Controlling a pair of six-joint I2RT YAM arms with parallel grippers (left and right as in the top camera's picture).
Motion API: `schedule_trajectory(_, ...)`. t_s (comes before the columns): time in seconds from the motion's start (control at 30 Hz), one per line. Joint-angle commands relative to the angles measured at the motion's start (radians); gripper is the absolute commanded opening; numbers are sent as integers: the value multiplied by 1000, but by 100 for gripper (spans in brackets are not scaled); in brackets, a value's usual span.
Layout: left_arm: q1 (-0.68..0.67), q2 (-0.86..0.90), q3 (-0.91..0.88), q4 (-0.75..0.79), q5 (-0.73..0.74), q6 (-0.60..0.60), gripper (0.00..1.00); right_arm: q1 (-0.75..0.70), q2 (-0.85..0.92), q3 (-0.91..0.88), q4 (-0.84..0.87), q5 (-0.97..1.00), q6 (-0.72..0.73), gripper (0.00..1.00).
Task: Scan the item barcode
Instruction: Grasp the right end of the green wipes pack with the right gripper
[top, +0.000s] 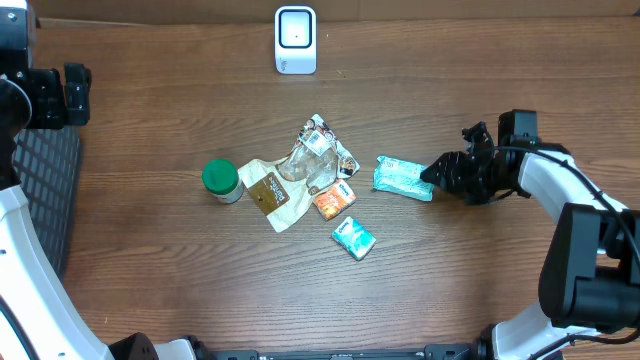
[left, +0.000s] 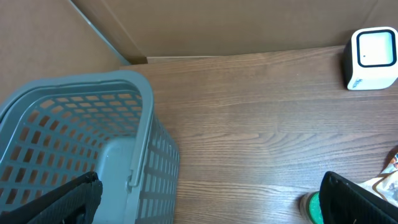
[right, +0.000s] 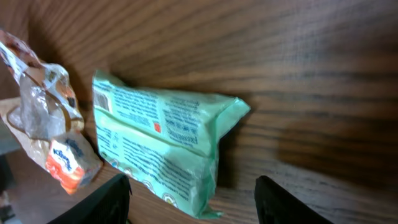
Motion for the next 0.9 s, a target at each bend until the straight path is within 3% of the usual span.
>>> schedule_trajectory(0.0, 5, 0, 3, 0, 3, 15, 100, 0, 3, -70, 93, -31, 64, 57)
schedule_trajectory(0.2, 5, 0, 3, 0, 3, 15, 100, 9, 3, -165, 251, -94, 131, 55)
schedule_trajectory(0.53, 5, 0, 3, 0, 3, 15, 99, 67, 56, -179, 306, -92, 162, 47)
schedule_trajectory(0.67, 5, 0, 3, 0, 3, 15, 99, 66, 74, -179, 317, -102, 167, 34)
schedule_trajectory(0.77, 5, 0, 3, 0, 3, 15, 100, 66, 74, -178, 317, -103, 167, 4)
schedule_trajectory(0.87, 5, 0, 3, 0, 3, 15, 100, 66, 74, -169, 309, -114, 159, 4)
